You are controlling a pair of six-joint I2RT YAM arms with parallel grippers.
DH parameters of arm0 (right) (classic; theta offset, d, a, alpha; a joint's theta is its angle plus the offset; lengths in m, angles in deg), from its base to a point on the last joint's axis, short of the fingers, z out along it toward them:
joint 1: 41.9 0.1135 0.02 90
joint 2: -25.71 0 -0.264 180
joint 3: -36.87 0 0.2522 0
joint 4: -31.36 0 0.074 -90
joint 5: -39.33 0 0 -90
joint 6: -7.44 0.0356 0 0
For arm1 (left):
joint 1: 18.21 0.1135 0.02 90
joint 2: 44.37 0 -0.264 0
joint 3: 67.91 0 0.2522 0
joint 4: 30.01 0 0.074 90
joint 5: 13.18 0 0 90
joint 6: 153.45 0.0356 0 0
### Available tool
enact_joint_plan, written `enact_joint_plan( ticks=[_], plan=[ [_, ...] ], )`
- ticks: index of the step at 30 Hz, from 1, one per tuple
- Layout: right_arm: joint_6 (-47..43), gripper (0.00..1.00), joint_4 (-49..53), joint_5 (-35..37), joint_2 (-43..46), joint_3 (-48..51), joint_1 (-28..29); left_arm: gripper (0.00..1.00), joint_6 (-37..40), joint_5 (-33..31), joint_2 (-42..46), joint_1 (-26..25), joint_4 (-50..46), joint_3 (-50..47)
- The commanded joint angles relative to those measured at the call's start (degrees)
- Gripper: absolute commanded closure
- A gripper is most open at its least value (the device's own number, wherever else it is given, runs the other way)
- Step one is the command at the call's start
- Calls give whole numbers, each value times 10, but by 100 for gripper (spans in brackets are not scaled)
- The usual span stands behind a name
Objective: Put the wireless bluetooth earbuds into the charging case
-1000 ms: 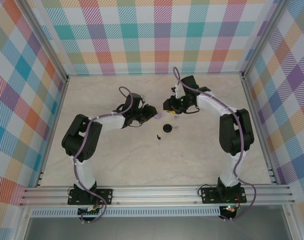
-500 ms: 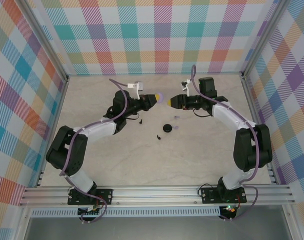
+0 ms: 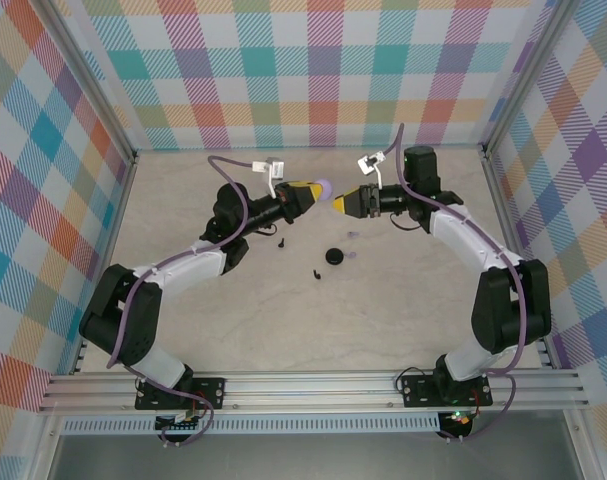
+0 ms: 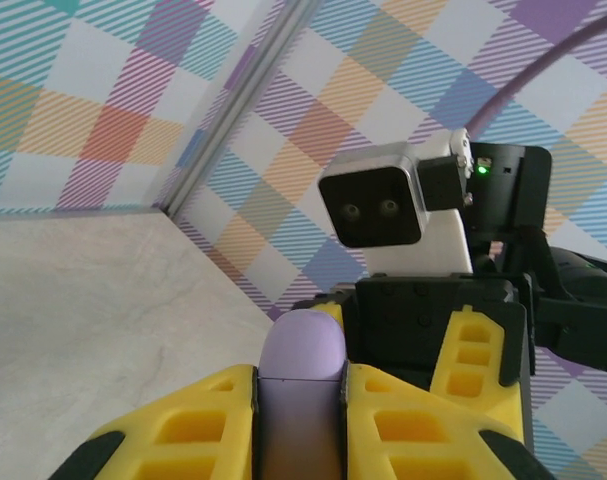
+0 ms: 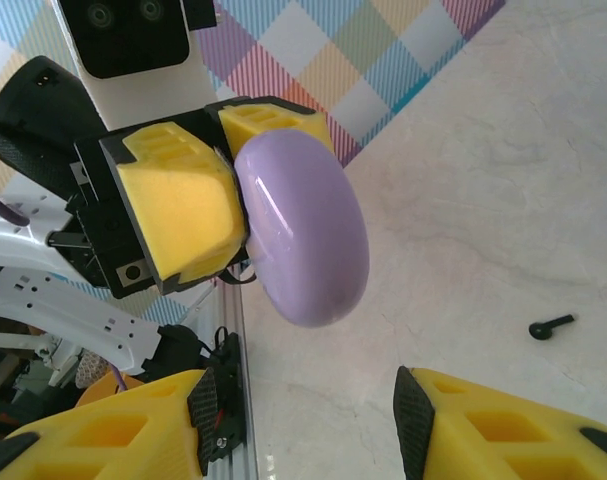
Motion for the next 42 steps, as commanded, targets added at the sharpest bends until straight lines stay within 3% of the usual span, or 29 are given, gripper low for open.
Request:
enact_joint_plan(
  ticks=[1, 14, 25, 30, 35, 40, 42],
  plan=[
    [-35, 48, 13, -51, -2, -33, -1, 95, 21, 24, 22, -8, 28, -5],
    [-66, 53, 68, -73, -22, -79, 7, 95, 31, 48, 21, -22, 24, 5],
    [-74, 51, 85, -69, -37, -95, 8, 95, 39, 45, 31, -23, 16, 2],
    [-98, 57, 110, -85, -35, -102, 14, 95, 40, 38, 31, -23, 12, 3],
    [-107, 74, 122, -84, -29, -105, 14, 95, 40, 28, 32, -23, 3, 1],
    [-124, 83, 151, -63, -28, -113, 15, 82, 40, 21, 34, -23, -13, 4],
    [-140, 85, 177, -55, -29, -124, 15, 67, 39, 23, 33, -23, -32, 11]
  ],
)
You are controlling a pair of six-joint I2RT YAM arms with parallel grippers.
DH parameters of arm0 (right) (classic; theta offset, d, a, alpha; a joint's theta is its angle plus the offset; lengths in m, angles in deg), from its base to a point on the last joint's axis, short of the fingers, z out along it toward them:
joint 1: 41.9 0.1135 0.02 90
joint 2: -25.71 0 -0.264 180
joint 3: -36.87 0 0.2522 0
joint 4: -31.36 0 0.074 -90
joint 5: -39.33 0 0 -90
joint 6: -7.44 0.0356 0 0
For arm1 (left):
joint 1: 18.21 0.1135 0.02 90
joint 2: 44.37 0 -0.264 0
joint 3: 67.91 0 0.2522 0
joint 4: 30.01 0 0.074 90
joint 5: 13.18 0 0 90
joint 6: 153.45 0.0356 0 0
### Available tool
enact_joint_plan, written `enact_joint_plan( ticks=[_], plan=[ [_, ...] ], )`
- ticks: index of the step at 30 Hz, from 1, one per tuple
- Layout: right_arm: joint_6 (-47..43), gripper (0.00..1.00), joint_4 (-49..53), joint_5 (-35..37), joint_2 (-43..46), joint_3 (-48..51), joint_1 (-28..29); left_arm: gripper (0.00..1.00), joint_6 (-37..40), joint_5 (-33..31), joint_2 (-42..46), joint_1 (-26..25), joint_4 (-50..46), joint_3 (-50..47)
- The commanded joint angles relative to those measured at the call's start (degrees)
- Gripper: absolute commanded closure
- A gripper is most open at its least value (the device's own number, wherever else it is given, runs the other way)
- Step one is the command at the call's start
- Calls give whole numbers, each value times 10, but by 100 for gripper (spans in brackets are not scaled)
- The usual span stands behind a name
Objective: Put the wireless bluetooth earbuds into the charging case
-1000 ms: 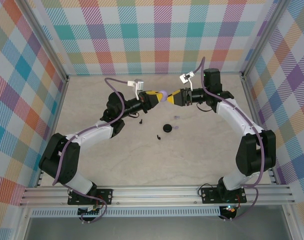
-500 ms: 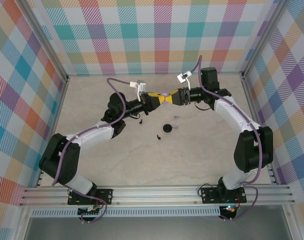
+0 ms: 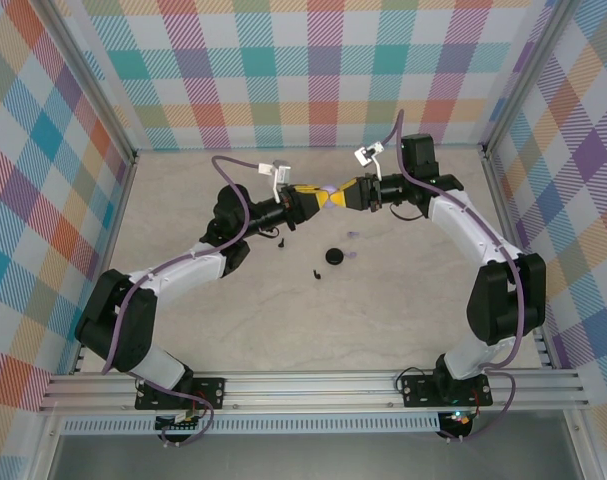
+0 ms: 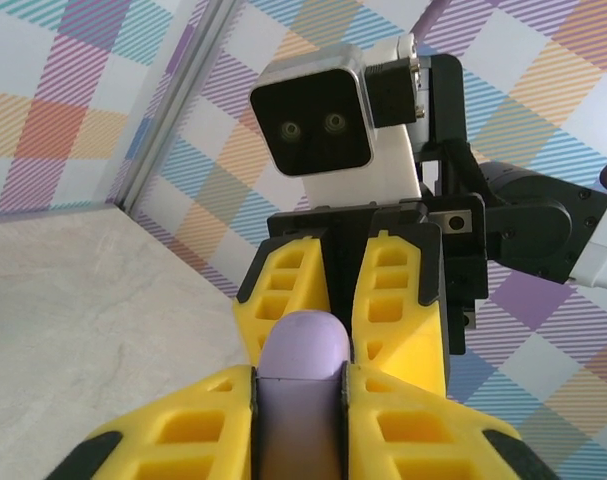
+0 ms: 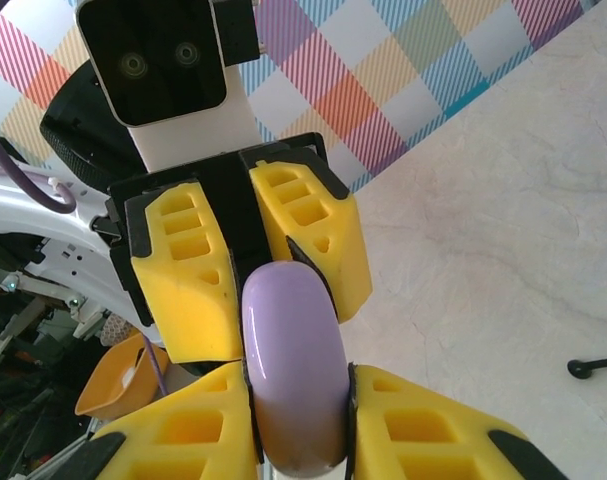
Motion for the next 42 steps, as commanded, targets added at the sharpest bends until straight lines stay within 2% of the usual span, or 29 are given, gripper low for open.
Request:
enact_joint_plan(
  ticks=[1, 3, 8, 11, 14, 16, 19, 23, 27, 30, 42],
  plan=[
    [-42, 85, 57, -1, 3, -33, 7, 59, 11, -13, 14, -5, -27, 14],
    [-56, 86, 87, 6, -3, -45, 7, 47, 6, -16, 14, -4, -45, 19],
    [-102, 87, 136, 24, -11, -65, 7, 35, 5, -14, 23, 2, -82, 24],
    [-122, 87, 168, 36, -15, -79, 6, 35, 10, 13, 32, 16, -115, 33],
    [-148, 88, 209, 42, -25, -101, 6, 36, 22, 71, 39, 38, -159, 49],
    [-162, 88, 232, 36, -30, -113, 6, 38, 58, 116, 44, 48, -222, 70],
    [-179, 88, 256, 29, -35, -126, 6, 38, 121, 142, 56, 54, -299, 90],
    [-189, 88, 271, 24, -35, -132, 10, 36, 154, 165, 71, 55, -322, 94],
    [-204, 88, 286, 16, -34, -138, 18, 41, 159, 195, 56, 56, -344, 113],
    [-216, 88, 302, 20, -36, -146, 25, 44, 155, 202, 47, 55, -345, 120],
    [-199, 88, 284, 48, -28, -149, 36, 46, 150, 191, 21, 46, -369, 143]
  ],
)
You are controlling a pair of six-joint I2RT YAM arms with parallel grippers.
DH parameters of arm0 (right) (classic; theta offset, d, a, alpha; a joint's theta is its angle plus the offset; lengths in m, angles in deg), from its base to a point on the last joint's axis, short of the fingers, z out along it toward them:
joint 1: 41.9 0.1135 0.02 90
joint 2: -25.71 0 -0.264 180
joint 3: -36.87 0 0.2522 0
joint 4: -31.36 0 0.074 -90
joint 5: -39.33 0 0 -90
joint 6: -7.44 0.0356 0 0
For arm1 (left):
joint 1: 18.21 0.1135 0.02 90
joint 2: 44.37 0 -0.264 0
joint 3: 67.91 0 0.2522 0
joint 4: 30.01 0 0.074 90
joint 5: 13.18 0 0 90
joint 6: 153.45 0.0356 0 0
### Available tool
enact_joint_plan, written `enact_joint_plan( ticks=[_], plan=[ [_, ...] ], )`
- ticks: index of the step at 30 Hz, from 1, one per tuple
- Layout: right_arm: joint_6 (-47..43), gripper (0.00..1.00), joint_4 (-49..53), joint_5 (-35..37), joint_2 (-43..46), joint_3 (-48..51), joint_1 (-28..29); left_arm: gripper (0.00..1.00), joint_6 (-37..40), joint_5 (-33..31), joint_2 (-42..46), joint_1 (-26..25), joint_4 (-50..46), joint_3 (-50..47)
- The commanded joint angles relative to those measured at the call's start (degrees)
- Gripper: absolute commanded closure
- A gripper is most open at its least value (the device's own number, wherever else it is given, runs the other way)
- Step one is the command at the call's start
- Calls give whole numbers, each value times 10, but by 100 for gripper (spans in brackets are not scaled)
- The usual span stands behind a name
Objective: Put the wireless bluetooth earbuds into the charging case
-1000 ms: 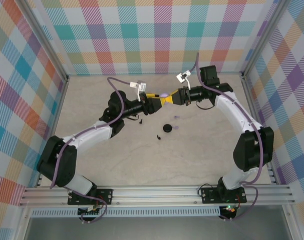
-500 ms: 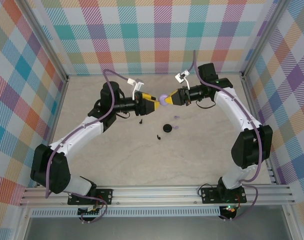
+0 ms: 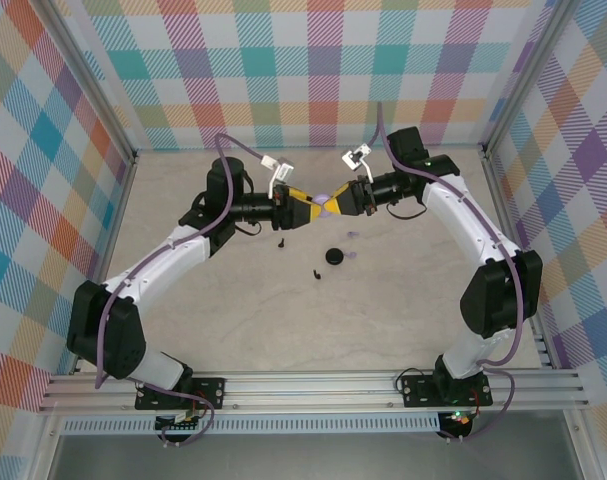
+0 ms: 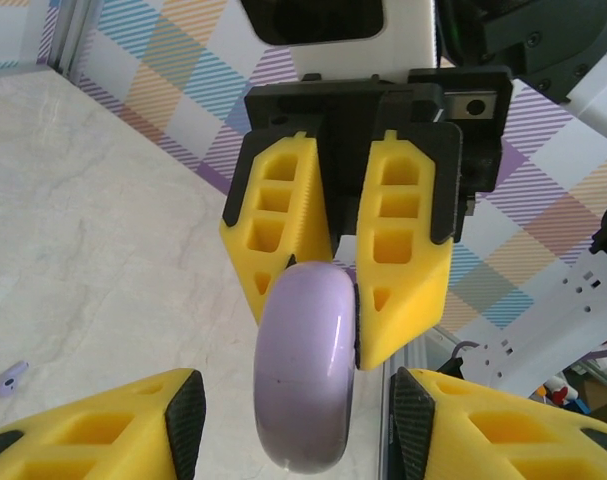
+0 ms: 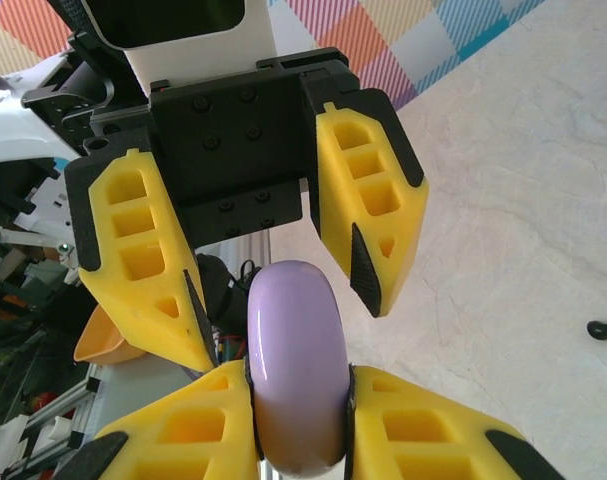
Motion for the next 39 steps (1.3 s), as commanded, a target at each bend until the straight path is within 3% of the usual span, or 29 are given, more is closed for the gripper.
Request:
enact_joint_plan(
  ticks=[1, 14, 26, 32, 39],
  plan=[
    [-4, 88, -9, 4, 7, -16, 5, 46, 9, 8, -6, -6, -8, 20],
    [0, 88, -14, 9, 14, -16, 6, 56, 6, 26, -14, -9, -5, 24],
    [10, 89, -29, 10, 17, -14, 7, 58, -9, 43, -25, -14, 7, 30],
    [8, 88, -28, 8, 19, -9, 7, 71, -27, 43, -29, -14, 28, 29],
    [3, 88, -28, 6, 22, -2, 8, 74, -47, 45, -31, -14, 54, 25]
  ],
)
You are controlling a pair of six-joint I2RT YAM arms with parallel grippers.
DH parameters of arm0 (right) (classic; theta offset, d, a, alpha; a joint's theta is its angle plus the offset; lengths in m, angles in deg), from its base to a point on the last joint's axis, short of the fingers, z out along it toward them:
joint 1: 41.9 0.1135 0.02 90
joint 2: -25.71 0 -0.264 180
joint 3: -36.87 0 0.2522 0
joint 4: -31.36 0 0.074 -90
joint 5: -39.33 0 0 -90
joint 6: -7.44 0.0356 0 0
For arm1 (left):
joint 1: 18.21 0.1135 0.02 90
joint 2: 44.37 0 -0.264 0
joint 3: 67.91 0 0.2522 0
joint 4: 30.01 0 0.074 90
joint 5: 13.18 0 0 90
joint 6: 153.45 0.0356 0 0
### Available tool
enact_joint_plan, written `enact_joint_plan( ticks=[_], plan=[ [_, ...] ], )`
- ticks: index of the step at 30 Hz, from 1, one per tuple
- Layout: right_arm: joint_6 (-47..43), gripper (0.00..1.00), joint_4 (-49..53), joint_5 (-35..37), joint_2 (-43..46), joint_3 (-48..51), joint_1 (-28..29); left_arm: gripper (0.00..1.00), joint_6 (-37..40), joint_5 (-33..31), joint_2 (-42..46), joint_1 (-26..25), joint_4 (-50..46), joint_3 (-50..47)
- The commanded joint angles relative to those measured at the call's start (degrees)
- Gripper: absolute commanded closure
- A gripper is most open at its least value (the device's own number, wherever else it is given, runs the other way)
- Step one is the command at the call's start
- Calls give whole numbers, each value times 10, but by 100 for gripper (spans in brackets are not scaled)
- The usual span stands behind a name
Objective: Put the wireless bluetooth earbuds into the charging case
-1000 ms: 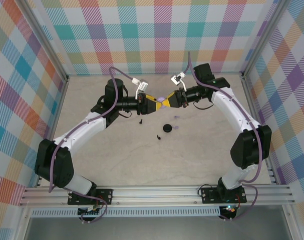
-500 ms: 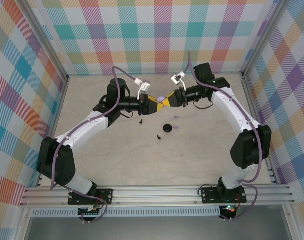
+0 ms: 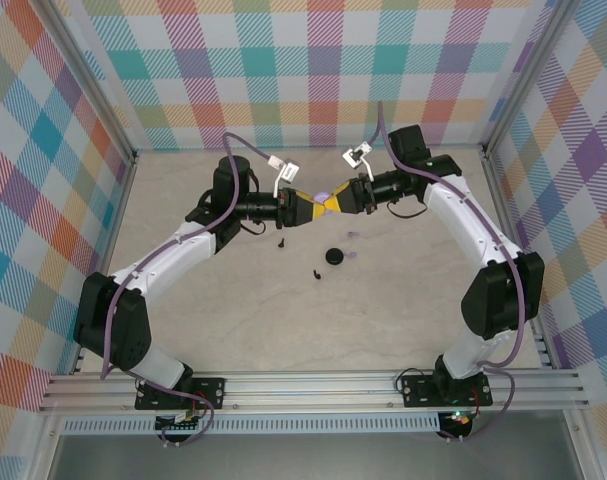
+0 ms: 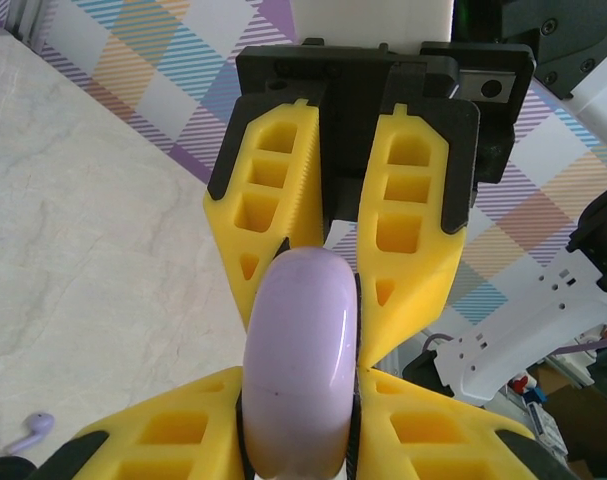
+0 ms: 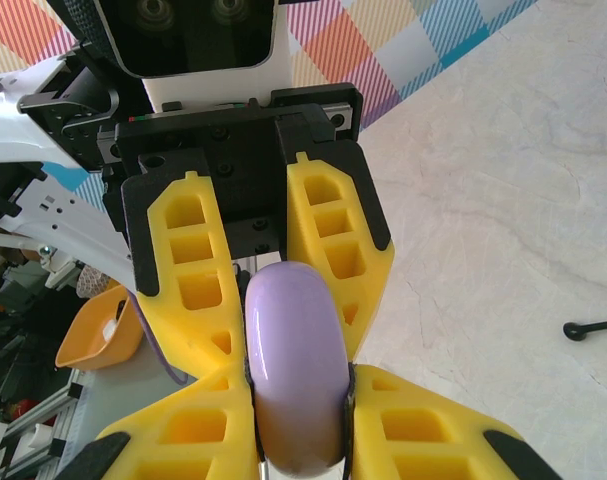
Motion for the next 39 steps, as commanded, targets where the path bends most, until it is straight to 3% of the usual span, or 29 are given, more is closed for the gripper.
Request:
enact_joint_plan(
  ticks=[1, 24, 31, 35, 39],
  plan=[
    [-11, 88, -11, -9, 16, -1, 7, 73, -16, 15, -5, -5, 43, 12],
    [-22, 88, -6, -4, 20, 5, 9, 66, -79, 7, -9, -5, 119, -1],
    [-30, 88, 4, -4, 18, 4, 12, 80, -81, 9, -11, -5, 121, -2],
    [-28, 82, 6, 6, 17, 4, 14, 81, -71, -1, -10, -4, 106, -1],
    [-15, 65, -8, 32, 25, 7, 14, 83, -54, -11, -10, -4, 87, -3]
  ],
)
